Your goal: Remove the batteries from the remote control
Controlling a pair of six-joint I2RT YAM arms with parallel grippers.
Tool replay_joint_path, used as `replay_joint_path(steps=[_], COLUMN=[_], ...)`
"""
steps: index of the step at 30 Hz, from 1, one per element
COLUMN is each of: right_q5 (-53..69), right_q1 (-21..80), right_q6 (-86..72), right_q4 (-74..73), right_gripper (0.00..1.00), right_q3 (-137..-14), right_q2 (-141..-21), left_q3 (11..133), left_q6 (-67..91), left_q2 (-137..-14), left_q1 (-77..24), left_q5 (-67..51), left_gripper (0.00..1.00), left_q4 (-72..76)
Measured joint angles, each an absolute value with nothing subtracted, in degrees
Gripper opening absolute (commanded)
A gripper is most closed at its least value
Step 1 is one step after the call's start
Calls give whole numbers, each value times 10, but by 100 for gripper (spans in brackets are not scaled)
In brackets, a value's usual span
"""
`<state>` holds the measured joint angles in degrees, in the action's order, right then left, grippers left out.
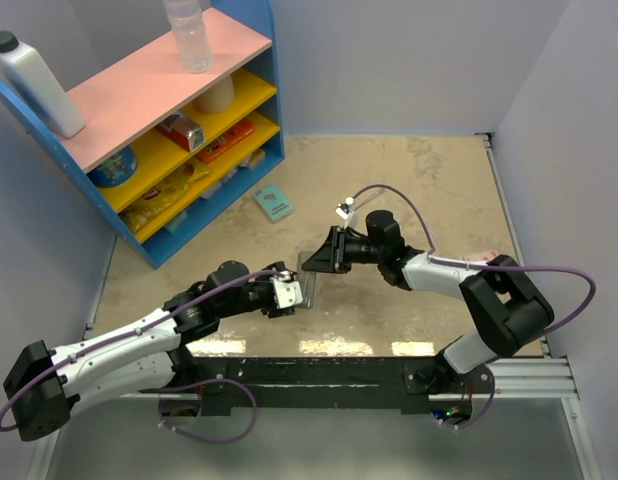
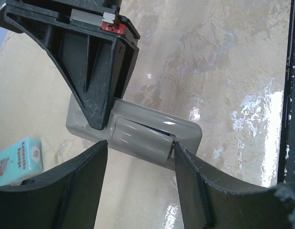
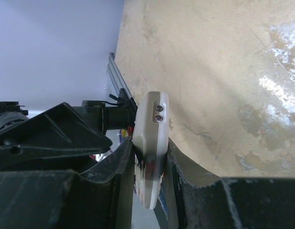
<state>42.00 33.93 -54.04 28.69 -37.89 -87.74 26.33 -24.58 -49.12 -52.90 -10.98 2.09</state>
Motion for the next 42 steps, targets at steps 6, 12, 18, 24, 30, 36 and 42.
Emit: replay_joint_path(steps=[6, 12, 18, 24, 30, 36, 42], right_q5=[415, 408, 395, 381, 327, 298, 297], right_q1=[337, 336, 329, 322, 317, 314, 314], right_q6=[-535, -529, -518, -488, -424, -380, -355], right_q4=[274, 264, 242, 200, 124, 73, 66], right_gripper=[0, 0, 0, 0, 0, 0, 0], right_q3=[-379, -379, -387, -442, -499, -529, -522], right_q2=[-893, -894, -904, -967, -1018, -1024, -1023], left_q3=[263, 263, 263, 263, 263, 263, 263], left_q6=[-246, -246, -240, -228, -215, -206, -200], left_q2=[-491, -490, -521, -580, -597, -599, -556], left_q1=[-529, -529, -529, -527, -526, -525, -525], left_q5=[-102, -98, -81, -35, 0, 23, 30], left_gripper=[62, 62, 62, 63, 63, 68, 72], left_q4=[21, 22, 35, 35, 35, 35, 36])
